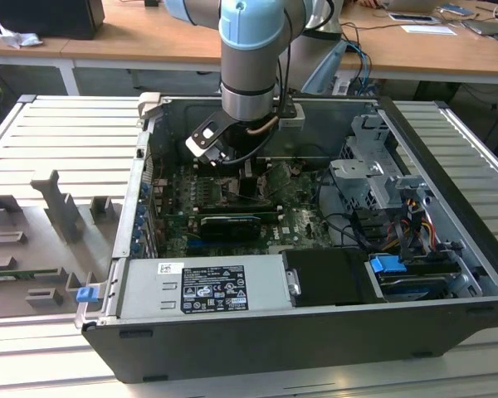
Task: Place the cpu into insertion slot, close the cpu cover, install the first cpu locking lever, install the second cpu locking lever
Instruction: 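Place the cpu into insertion slot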
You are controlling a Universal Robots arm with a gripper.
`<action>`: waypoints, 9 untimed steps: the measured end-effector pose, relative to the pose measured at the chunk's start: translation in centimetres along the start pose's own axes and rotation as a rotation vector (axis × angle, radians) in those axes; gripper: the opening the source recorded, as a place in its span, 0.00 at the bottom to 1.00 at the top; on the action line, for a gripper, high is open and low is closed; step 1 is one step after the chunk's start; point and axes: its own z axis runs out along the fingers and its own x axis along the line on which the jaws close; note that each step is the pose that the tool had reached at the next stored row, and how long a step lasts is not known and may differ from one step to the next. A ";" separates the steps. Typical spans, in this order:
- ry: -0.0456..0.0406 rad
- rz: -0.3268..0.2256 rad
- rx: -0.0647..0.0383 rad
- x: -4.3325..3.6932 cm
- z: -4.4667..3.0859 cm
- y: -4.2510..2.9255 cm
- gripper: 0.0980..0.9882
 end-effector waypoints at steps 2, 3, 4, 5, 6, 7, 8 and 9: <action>0.0010 0.000 0.000 0.00 0.00 0.00 0.56; 0.0013 0.000 0.000 -0.01 -0.01 0.00 0.56; 0.0020 0.000 0.000 -0.02 -0.01 0.00 0.49; 0.0025 0.000 0.000 -0.02 0.00 0.00 0.49; 0.0030 0.000 0.000 -0.05 0.00 0.00 0.49; 0.0030 0.000 0.000 -0.09 0.00 0.01 0.49; 0.0030 0.000 0.000 -0.12 0.00 0.01 0.49; 0.0030 0.000 0.000 -0.16 0.00 0.01 0.49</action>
